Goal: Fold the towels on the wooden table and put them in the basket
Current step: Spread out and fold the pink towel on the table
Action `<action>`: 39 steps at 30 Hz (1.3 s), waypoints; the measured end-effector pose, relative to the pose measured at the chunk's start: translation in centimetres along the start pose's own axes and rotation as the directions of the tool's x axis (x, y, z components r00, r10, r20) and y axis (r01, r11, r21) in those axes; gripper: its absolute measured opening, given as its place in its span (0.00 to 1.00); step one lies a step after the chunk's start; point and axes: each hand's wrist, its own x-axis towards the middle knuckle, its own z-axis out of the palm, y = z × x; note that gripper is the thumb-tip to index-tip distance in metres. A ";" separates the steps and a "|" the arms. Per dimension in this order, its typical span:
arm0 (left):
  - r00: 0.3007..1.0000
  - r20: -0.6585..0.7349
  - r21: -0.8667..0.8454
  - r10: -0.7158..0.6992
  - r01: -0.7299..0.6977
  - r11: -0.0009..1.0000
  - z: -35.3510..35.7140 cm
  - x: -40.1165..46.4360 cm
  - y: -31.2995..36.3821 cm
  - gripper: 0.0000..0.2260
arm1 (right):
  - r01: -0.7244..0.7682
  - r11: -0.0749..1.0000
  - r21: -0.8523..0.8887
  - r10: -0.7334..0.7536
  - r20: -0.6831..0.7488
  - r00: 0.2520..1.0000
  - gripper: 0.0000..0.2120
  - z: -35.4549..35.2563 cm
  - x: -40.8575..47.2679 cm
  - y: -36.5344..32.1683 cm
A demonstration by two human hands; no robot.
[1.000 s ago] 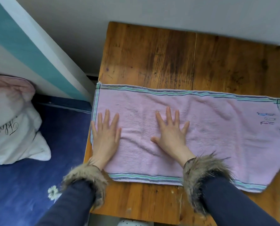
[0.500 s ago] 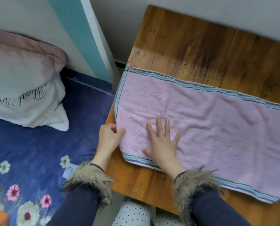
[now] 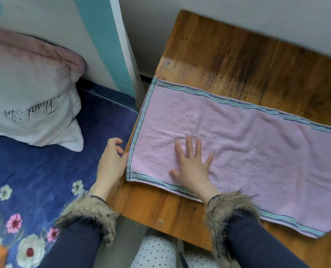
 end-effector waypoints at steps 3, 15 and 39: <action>0.997 -0.044 0.090 0.064 -0.060 0.994 0.9 -1.2 0.7 0.20 | 0.019 0.991 0.132 -0.010 -0.063 0.998 0.31 -0.5 -0.1 0.7; 0.760 0.407 0.397 0.507 -0.647 0.651 13.5 -7.9 7.5 0.27 | -0.088 0.947 0.309 0.200 -0.355 0.913 0.23 0.5 -7.4 12.0; 0.705 0.635 0.565 0.317 -0.703 0.432 28.2 -17.2 18.8 0.46 | 0.011 0.070 0.998 0.732 -0.059 0.678 0.10 2.6 -17.3 37.9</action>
